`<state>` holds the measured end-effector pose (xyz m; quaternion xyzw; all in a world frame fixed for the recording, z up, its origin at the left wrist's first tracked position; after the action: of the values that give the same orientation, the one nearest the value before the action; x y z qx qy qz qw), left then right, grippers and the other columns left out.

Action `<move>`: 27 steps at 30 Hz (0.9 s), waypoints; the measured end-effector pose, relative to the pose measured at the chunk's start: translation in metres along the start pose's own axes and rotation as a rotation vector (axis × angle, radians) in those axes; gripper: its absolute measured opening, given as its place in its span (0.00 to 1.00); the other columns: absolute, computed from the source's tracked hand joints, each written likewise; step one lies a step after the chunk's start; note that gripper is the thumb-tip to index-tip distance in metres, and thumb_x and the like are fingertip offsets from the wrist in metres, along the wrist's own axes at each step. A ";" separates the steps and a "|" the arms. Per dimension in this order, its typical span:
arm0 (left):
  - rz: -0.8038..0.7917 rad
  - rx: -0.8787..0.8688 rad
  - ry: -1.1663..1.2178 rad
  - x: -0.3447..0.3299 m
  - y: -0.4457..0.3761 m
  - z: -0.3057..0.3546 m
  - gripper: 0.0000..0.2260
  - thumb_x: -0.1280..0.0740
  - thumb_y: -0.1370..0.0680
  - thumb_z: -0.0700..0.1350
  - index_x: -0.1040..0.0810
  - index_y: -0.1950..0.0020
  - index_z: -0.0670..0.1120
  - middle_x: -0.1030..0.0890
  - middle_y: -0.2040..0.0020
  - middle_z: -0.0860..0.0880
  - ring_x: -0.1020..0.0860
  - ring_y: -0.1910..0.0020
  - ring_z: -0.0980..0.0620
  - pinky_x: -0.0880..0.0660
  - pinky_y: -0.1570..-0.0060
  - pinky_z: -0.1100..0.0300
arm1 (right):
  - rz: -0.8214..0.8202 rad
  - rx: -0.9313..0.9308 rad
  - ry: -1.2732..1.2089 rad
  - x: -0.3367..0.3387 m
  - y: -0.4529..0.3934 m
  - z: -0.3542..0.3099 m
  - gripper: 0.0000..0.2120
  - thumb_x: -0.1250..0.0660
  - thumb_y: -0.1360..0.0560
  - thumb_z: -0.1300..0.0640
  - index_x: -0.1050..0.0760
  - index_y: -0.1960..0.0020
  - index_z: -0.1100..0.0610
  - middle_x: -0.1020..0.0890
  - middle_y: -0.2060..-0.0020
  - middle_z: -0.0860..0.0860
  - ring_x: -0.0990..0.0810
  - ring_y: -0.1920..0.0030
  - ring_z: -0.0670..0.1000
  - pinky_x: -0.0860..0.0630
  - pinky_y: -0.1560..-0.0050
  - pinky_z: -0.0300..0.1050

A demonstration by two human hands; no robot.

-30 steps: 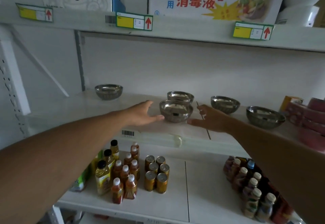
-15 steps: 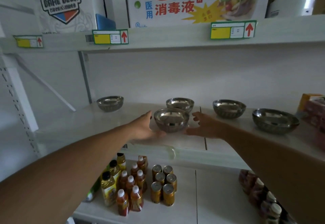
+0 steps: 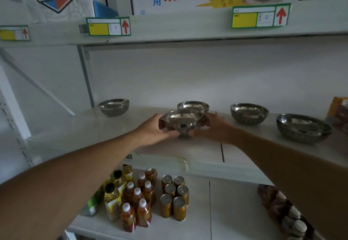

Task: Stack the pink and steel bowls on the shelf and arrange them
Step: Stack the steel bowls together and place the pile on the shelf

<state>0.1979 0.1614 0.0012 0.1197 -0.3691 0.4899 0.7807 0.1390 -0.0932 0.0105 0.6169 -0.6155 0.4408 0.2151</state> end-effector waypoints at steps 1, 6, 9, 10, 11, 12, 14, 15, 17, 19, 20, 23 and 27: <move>-0.001 -0.030 0.008 0.007 -0.004 0.000 0.18 0.20 0.26 0.62 0.27 0.46 0.68 0.20 0.53 0.76 0.26 0.53 0.85 0.31 0.54 0.73 | 0.018 0.017 -0.015 0.005 -0.003 -0.006 0.18 0.26 0.32 0.29 0.31 0.47 0.19 0.18 0.53 0.26 0.19 0.52 0.31 0.24 0.63 0.26; 0.082 -0.202 0.054 0.059 -0.048 0.018 0.21 0.17 0.27 0.57 0.18 0.38 0.55 0.12 0.46 0.62 0.15 0.44 0.65 0.21 0.41 0.69 | 0.157 -0.128 0.087 0.045 -0.044 -0.035 0.34 0.29 0.42 0.17 0.21 0.45 0.37 0.16 0.57 0.38 0.17 0.56 0.40 0.25 0.63 0.37; 0.062 -0.285 0.046 0.076 -0.079 0.030 0.22 0.16 0.26 0.54 0.16 0.35 0.51 0.12 0.41 0.55 0.15 0.40 0.56 0.20 0.32 0.54 | 0.173 -0.207 0.125 0.063 -0.065 -0.042 0.49 0.30 0.47 0.15 0.26 0.35 0.44 0.18 0.49 0.41 0.19 0.51 0.43 0.27 0.61 0.39; 0.054 -0.293 0.044 0.079 -0.089 0.031 0.23 0.16 0.27 0.54 0.17 0.35 0.51 0.13 0.40 0.55 0.15 0.39 0.56 0.20 0.32 0.54 | 0.165 -0.226 0.144 0.068 -0.070 -0.044 0.52 0.32 0.50 0.13 0.26 0.36 0.44 0.18 0.50 0.41 0.19 0.51 0.42 0.28 0.62 0.39; 0.043 -0.289 0.042 0.081 -0.098 0.032 0.25 0.15 0.27 0.55 0.18 0.33 0.51 0.14 0.39 0.55 0.16 0.38 0.56 0.20 0.32 0.55 | 0.149 -0.248 0.158 0.071 -0.075 -0.044 0.54 0.34 0.53 0.12 0.26 0.37 0.44 0.18 0.51 0.41 0.20 0.52 0.42 0.28 0.62 0.39; 0.025 -0.280 0.033 0.081 -0.106 0.032 0.27 0.15 0.27 0.56 0.18 0.32 0.51 0.14 0.38 0.55 0.17 0.37 0.56 0.21 0.32 0.56 | 0.129 -0.276 0.166 0.073 -0.080 -0.042 0.54 0.35 0.55 0.12 0.26 0.38 0.44 0.17 0.51 0.41 0.20 0.52 0.42 0.29 0.62 0.39; -0.023 -0.276 -0.014 0.077 -0.122 0.030 0.25 0.16 0.26 0.57 0.17 0.33 0.52 0.14 0.39 0.56 0.17 0.38 0.55 0.22 0.34 0.57 | 0.107 -0.309 0.181 0.076 -0.090 -0.031 0.56 0.34 0.55 0.12 0.25 0.37 0.46 0.17 0.51 0.41 0.19 0.51 0.43 0.28 0.60 0.39; -0.042 -0.276 -0.034 0.073 -0.131 0.027 0.23 0.17 0.26 0.58 0.17 0.35 0.52 0.14 0.40 0.55 0.16 0.39 0.54 0.21 0.36 0.56 | 0.107 -0.318 0.190 0.077 -0.095 -0.023 0.58 0.34 0.55 0.13 0.25 0.35 0.47 0.17 0.51 0.42 0.20 0.51 0.43 0.28 0.60 0.40; -0.064 -0.258 -0.042 0.060 -0.143 0.021 0.22 0.17 0.26 0.58 0.16 0.36 0.52 0.14 0.40 0.54 0.17 0.40 0.52 0.21 0.39 0.53 | 0.093 -0.348 0.203 0.073 -0.102 -0.001 0.59 0.31 0.53 0.15 0.26 0.32 0.50 0.18 0.50 0.43 0.21 0.51 0.43 0.28 0.60 0.40; -0.077 -0.224 -0.041 0.046 -0.154 0.013 0.24 0.17 0.26 0.57 0.18 0.34 0.52 0.15 0.38 0.53 0.18 0.38 0.51 0.20 0.35 0.50 | 0.070 -0.369 0.209 0.065 -0.108 0.021 0.52 0.28 0.48 0.19 0.25 0.34 0.50 0.18 0.50 0.43 0.21 0.52 0.42 0.28 0.60 0.41; -0.089 -0.212 -0.017 0.040 -0.159 0.009 0.24 0.17 0.26 0.56 0.19 0.34 0.53 0.16 0.38 0.53 0.19 0.36 0.52 0.21 0.32 0.50 | 0.062 -0.367 0.205 0.060 -0.110 0.031 0.48 0.28 0.46 0.21 0.24 0.35 0.49 0.19 0.49 0.44 0.21 0.52 0.42 0.27 0.59 0.41; -0.151 -0.203 0.023 0.025 -0.174 -0.003 0.21 0.17 0.25 0.55 0.18 0.35 0.54 0.16 0.39 0.55 0.19 0.35 0.52 0.22 0.32 0.51 | 0.050 -0.321 0.191 0.048 -0.116 0.052 0.41 0.29 0.43 0.22 0.22 0.40 0.48 0.18 0.48 0.44 0.20 0.49 0.46 0.23 0.53 0.44; -0.202 -0.207 0.010 0.014 -0.182 -0.011 0.20 0.19 0.26 0.62 0.18 0.38 0.59 0.15 0.44 0.59 0.18 0.40 0.56 0.23 0.43 0.60 | -0.004 -0.286 0.176 0.038 -0.119 0.069 0.42 0.32 0.40 0.19 0.20 0.36 0.45 0.16 0.47 0.43 0.18 0.46 0.48 0.20 0.44 0.49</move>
<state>0.3619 0.0869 0.0348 0.0726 -0.4001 0.3685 0.8360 0.2658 -0.1523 0.0384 0.5403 -0.6495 0.4007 0.3545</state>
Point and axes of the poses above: each hand's wrist, its own y-axis away from the middle knuckle, its own x-axis out of the back of the hand, z = x × y, the point moved 2 cm from there along -y, towards the middle knuckle
